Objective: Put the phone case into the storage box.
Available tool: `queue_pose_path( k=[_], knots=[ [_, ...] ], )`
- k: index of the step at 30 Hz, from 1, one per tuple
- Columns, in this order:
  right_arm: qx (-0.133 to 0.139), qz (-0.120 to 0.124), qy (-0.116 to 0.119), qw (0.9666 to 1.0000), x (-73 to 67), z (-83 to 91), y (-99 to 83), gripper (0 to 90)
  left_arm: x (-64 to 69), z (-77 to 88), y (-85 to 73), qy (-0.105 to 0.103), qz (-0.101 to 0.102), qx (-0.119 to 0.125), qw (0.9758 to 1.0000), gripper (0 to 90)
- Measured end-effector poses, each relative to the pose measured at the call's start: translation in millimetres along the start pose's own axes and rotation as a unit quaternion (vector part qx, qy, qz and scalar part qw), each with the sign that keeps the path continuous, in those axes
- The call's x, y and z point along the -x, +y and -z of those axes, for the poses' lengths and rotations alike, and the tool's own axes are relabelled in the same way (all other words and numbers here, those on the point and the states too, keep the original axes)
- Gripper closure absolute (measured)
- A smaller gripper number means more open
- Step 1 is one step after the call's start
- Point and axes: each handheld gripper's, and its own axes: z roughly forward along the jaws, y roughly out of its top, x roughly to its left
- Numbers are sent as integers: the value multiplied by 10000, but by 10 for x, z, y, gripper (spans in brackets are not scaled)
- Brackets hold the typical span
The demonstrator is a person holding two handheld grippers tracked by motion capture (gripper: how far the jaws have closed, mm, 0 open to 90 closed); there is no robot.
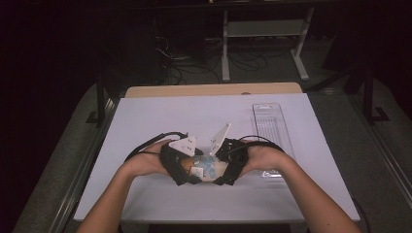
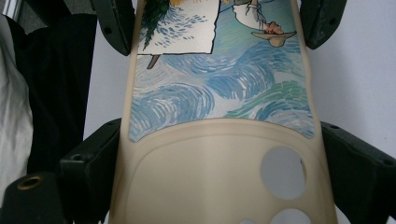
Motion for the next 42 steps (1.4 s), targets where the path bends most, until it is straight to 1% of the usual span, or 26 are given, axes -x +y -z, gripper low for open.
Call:
queue_pose_path(
  k=[3,4,6,9,15,17,18,19,20,21,22,25,26,27,28,29,30,32,33,34,35,36,38,40,41,42],
  knots=[
    [-1,-31,-38,10000,2,1,-2,98,2,-10,0,55,-1,-12,10000,98],
    [22,-22,-60,10000,3,3,-2,99,4,-17,4,108,59,31,9999,78],
    [12,-9,-73,10000,5,3,-1,101,-2,-12,8,72,151,103,9998,24],
    [-18,-27,-92,10000,0,-3,-5,103,-8,6,11,87,201,158,9996,0],
    [8,-45,-151,9999,11,13,-11,105,-36,73,-15,202,339,235,9989,0],
    [34,-84,-201,9998,15,36,-19,105,-68,112,-27,258,282,227,9990,0],
    [82,-121,-252,9996,28,63,-30,106,-78,129,-34,301,303,247,9988,0],
    [112,-137,-296,9994,35,81,-35,106,-85,142,-43,344,333,298,9984,0],
    [131,-147,-324,9993,42,97,-42,106,-93,173,-58,368,435,355,9977,0],
    [131,-147,-324,9993,42,97,-42,106,-93,173,-58,368,435,355,9977,0],
    [141,-166,-356,9991,46,114,-49,107,-94,185,-65,384,509,379,9972,0],
    [157,-222,-425,9987,58,159,-72,107,-109,214,-91,462,590,386,9964,0],
    [180,-221,-455,9986,65,171,-80,107,-109,220,-101,474,671,392,9958,0],
    [186,-301,-471,9983,62,185,-89,107,-121,225,-112,491,672,399,9957,0],
    [234,-324,-532,9978,79,210,-112,107,-136,236,-131,525,738,390,9951,0],
    [234,-324,-532,9978,79,210,-112,107,-136,236,-131,525,738,390,9951,0],
    [281,-381,-605,9970,97,233,-137,108,-148,240,-140,553,740,385,9950,0],
    [302,-415,-632,9967,106,244,-151,108,-156,239,-159,586,865,432,9936,0],
    [315,-449,-683,9962,116,252,-165,108,-164,245,-166,611,888,423,9933,0],
    [344,-532,-733,9953,127,264,-193,108,-170,244,-177,613,921,449,9928,0],
    [344,-532,-733,9953,127,264,-193,108,-174,250,-183,654,948,419,9925,0],
    [377,-599,-751,9947,132,270,-218,108,-179,252,-189,677,972,416,9921,0],
    [394,-575,-769,9946,139,274,-230,108,-190,260,-202,732,1004,422,9913,0],
    [416,-607,-809,9940,143,287,-251,108,-199,265,-215,759,1084,448,9902,0],
    [458,-636,-839,9934,149,293,-260,108,-202,267,-222,790,1103,452,9897,0],
    [475,-722,-867,9925,149,303,-272,108,-211,270,-231,793,1106,448,9897,0]
  ],
)
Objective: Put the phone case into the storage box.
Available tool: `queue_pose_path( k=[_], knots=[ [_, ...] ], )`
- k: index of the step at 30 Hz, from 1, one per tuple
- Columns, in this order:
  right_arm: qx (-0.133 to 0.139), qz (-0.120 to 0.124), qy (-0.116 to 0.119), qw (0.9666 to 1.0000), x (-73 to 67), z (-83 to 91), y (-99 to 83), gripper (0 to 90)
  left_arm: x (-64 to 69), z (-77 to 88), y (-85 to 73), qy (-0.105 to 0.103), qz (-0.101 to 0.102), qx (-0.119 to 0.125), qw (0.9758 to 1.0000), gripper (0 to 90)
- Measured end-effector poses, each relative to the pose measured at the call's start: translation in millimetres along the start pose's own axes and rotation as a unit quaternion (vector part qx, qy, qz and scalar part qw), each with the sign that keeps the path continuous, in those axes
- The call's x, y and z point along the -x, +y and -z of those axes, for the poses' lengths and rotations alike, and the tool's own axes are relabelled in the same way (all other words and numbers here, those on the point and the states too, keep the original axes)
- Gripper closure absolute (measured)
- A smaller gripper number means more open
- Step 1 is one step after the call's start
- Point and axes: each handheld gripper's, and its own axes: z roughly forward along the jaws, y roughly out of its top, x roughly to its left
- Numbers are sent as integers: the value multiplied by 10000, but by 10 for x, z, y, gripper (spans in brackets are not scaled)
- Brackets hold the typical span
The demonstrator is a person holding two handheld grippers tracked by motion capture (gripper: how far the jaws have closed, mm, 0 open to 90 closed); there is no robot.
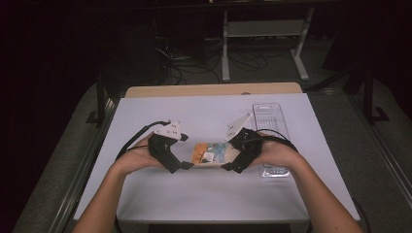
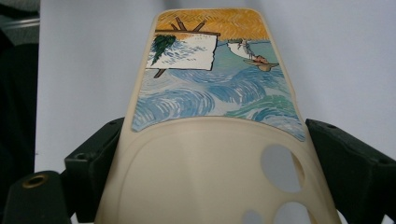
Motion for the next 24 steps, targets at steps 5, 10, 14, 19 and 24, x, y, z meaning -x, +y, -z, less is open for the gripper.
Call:
queue_pose_path(
  k=[5,10,14,19,24],
  knots=[
    [189,-145,-153,9996,50,39,-66,108,-24,5,-32,49,112,35,9999,0],
    [257,-401,-370,9982,56,47,-114,107,-52,5,-50,155,169,47,9997,0],
    [391,-657,-445,9961,55,70,-175,107,-61,-7,-70,280,315,97,9991,0],
    [427,-819,-565,9941,59,82,-230,107,-56,-19,-129,606,595,221,9961,0],
    [402,-940,-633,9927,36,88,-283,107,2,-36,-193,800,955,464,9911,0]
  ],
)
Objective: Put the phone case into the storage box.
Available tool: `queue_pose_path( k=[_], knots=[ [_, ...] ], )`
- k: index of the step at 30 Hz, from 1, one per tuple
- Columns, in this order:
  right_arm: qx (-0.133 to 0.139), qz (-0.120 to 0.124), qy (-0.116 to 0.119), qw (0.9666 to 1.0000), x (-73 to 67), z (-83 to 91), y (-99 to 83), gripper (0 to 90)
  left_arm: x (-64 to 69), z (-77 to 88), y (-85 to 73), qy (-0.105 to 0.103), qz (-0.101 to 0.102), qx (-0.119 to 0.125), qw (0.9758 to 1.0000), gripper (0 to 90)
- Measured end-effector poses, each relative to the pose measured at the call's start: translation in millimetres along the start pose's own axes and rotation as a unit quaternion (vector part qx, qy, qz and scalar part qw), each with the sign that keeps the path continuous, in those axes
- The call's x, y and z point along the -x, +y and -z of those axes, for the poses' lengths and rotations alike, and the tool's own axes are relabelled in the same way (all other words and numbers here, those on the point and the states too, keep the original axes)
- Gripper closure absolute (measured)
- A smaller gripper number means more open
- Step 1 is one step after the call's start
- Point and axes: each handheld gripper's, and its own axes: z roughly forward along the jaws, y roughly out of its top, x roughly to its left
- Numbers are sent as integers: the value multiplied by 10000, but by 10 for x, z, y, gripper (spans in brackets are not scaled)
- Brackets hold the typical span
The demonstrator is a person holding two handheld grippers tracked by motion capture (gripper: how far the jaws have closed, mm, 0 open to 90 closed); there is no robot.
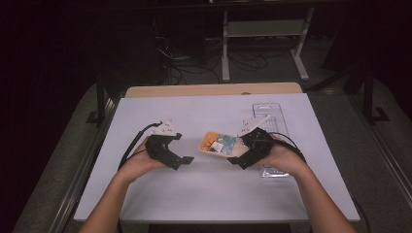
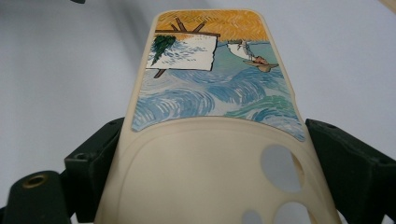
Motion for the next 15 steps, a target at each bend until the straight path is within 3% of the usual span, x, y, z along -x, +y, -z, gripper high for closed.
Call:
queue_pose_path(
  k=[5,6,10,15],
  knots=[
    [109,-53,-36,9999,-12,26,-55,107,58,-17,-90,-18,168,90,9998,0],
    [140,-214,-14,9997,-31,36,-60,107,70,-24,-115,-32,191,85,9998,0],
    [216,-306,-20,9993,-23,42,-94,106,94,-80,-200,-71,300,-6,9995,0],
    [225,-407,-44,9989,-18,36,-97,106,99,-133,-199,-107,379,-24,9992,0]
  ],
)
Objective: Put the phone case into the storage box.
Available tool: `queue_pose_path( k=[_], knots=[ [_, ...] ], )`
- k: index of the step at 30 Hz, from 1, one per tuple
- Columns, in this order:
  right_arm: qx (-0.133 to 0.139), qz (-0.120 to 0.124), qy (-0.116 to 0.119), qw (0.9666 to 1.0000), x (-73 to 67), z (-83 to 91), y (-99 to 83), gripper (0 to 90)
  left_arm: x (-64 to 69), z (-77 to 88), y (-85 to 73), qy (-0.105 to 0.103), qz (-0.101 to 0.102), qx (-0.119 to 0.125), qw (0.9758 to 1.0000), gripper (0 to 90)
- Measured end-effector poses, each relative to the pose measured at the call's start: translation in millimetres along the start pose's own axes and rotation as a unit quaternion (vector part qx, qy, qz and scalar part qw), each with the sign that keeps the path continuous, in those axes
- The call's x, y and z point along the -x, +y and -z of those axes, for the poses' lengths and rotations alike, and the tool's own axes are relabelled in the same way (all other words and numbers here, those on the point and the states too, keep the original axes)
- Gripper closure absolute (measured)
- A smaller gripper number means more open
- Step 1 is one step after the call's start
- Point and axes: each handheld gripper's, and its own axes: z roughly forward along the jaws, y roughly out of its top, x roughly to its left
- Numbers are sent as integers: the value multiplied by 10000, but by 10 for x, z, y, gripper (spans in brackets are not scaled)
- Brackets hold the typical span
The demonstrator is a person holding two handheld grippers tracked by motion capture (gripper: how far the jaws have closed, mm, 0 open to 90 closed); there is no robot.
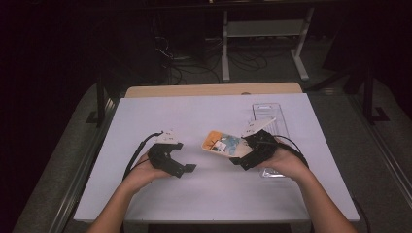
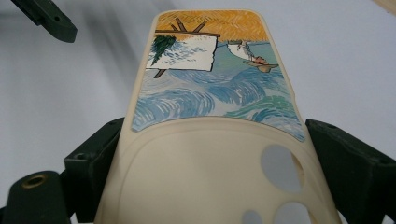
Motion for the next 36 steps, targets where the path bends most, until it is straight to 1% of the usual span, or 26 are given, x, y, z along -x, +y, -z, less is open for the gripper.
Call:
queue_pose_path(
  k=[2,3,5,7,9,10,11,12,14,15,17,18,22,26,27,29,31,32,33,34,35,36],
  knots=[
    [-25,-17,-28,10000,-3,-16,1,106,1,-3,-4,45,12,34,10000,0],
    [-38,-28,-32,10000,-3,-23,1,106,2,-3,-11,60,44,90,9999,0],
    [-59,-31,-40,10000,1,-28,1,106,3,-2,-9,84,54,96,9999,0],
    [-66,-31,-45,10000,2,-28,1,106,4,-2,-4,108,29,122,9999,0],
    [-45,-31,-35,10000,4,-18,1,106,10,-1,-7,115,48,165,9998,0],
    [-24,-59,-31,10000,1,-13,2,106,7,2,-7,137,11,144,9998,0],
    [-7,-70,-25,10000,2,-7,3,106,9,0,-7,172,23,166,9997,0],
    [11,-68,-12,10000,4,-2,3,106,6,1,-9,212,-25,170,9996,0],
    [31,-71,-4,10000,10,5,1,106,5,2,-7,227,-97,166,9996,0],
    [26,-92,-20,10000,20,7,-2,106,15,-3,-8,244,-101,190,9995,0],
    [25,-116,-27,9999,29,8,-6,106,40,-11,-9,336,-263,139,9990,0],
    [26,-106,-34,9999,33,8,-8,106,44,-12,-8,332,-300,144,9989,0],
    [20,-122,-40,9999,37,13,-14,106,50,-10,-6,322,-308,148,9989,0],
    [38,-99,-23,9999,35,14,-14,106,61,2,-2,368,-423,164,9983,0],
    [30,-108,-13,9999,32,15,-13,106,59,2,-4,389,-495,170,9979,0],
    [20,-102,-16,9999,30,11,-13,106,71,1,-6,409,-519,180,9977,1],
    [11,-102,-8,9999,28,7,-14,105,76,2,-9,433,-635,155,9969,2],
    [12,-98,1,10000,28,5,-15,106,89,-1,-14,452,-658,170,9967,1],
    [10,-102,3,9999,27,4,-16,106,91,1,-13,483,-762,160,9958,1],
    [10,-97,0,10000,28,3,-16,105,103,3,-15,510,-795,145,9954,1],
    [10,-99,5,10000,28,1,-15,105,104,-1,-12,544,-876,167,9945,1],
    [6,-94,0,10000,29,0,-16,105,106,4,-12,574,-954,102,9937,1]
  ],
)
